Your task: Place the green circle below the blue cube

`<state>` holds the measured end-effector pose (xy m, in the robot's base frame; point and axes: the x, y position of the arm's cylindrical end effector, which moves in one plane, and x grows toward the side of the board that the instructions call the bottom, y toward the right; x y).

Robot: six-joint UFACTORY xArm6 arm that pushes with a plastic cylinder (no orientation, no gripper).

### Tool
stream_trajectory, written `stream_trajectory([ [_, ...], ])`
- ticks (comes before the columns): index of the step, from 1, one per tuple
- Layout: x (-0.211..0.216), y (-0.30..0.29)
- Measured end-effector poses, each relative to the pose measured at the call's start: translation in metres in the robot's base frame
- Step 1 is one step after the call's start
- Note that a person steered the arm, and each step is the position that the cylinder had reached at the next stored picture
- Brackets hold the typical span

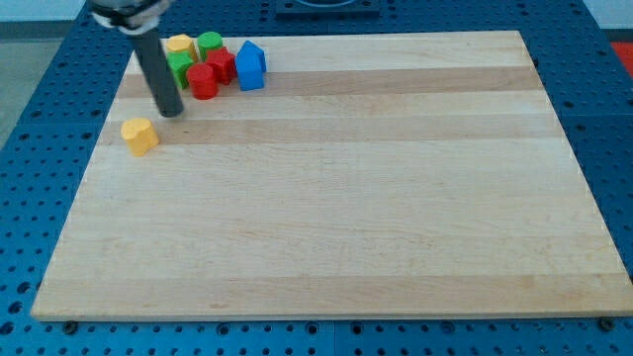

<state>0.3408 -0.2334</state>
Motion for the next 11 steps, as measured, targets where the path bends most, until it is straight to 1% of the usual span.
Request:
stream_trajectory([
  [1,-0.02,-0.043],
  [2,-0.059,-0.054],
  [4,-0.145,-0.043],
  [5,-0.15,-0.014],
  [6,-0.149,0.039],
  [7,-0.149,0.068],
  [8,-0.15,0.085],
  [9,-0.14,0.085],
  [11,-0.106,0.095],
])
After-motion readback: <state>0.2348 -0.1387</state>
